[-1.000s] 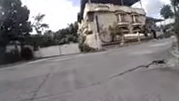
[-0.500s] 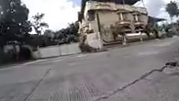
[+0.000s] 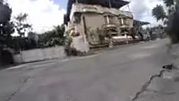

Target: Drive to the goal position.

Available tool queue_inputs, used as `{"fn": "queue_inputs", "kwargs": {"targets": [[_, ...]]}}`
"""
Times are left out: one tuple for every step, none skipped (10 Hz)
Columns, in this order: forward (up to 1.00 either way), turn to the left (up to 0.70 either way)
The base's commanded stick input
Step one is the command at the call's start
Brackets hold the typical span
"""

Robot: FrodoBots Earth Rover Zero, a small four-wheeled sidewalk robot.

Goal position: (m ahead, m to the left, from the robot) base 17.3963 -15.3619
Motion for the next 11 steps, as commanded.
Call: {"fn": "queue_inputs", "kwargs": {"targets": [[1.00, -0.13], [1.00, -0.05], [1.00, 0.00], [1.00, 0.00], [1.00, 0.00], [1.00, 0.00], [1.00, 0.00], [1.00, 0.00], [1.00, 0.00], [1.00, -0.12], [1.00, -0.33]]}}
